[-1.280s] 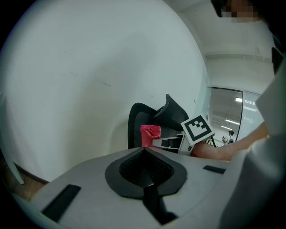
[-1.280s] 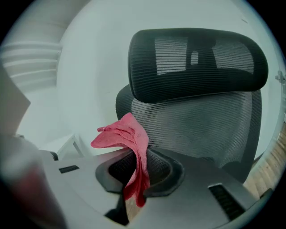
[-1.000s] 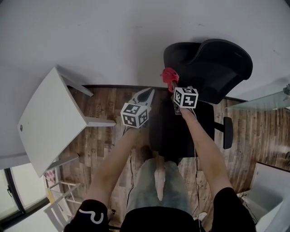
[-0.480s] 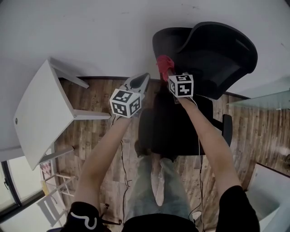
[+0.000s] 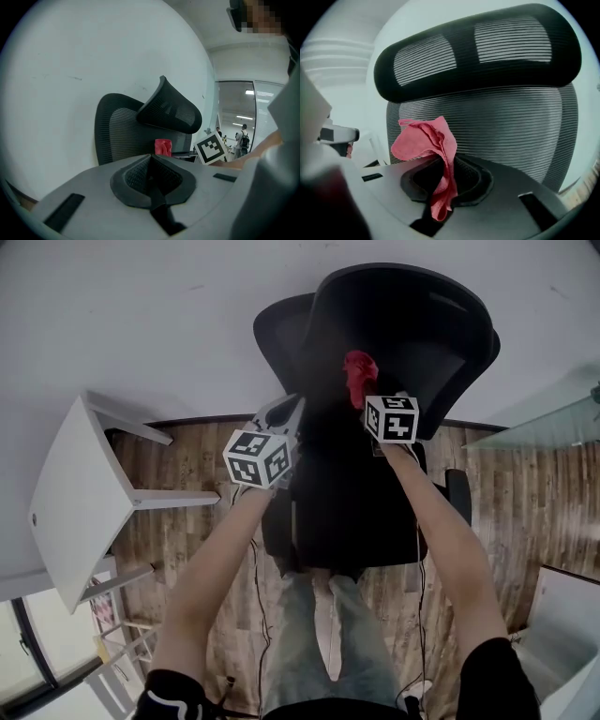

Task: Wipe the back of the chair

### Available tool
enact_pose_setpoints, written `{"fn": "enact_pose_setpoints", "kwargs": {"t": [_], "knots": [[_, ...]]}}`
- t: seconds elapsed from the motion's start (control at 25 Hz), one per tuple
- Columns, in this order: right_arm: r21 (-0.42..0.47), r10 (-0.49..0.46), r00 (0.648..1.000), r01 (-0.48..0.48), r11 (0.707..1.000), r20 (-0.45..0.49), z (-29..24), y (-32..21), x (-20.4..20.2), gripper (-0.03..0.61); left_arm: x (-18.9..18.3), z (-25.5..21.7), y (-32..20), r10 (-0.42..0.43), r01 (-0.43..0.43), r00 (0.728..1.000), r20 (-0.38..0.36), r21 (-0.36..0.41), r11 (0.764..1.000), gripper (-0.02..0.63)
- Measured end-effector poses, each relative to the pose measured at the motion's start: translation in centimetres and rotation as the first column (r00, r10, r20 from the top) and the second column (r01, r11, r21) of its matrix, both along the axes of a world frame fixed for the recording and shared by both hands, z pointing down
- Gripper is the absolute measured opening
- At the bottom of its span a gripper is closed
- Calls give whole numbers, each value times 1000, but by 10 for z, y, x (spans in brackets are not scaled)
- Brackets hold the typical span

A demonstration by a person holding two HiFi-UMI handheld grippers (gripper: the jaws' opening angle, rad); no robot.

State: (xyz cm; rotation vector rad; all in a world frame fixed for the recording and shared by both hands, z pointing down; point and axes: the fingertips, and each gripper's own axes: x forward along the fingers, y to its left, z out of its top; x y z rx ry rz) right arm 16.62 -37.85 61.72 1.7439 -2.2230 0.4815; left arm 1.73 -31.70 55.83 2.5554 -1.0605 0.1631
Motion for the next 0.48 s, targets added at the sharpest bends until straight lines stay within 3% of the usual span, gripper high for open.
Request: {"fn": "enact_pose_setpoints", "kwargs": {"t": [0.48], "knots": [[1,196,981,-196,981,-5,-3,24,158,71,101,-14,16,94,-94,996,-10,36,995,25]]}}
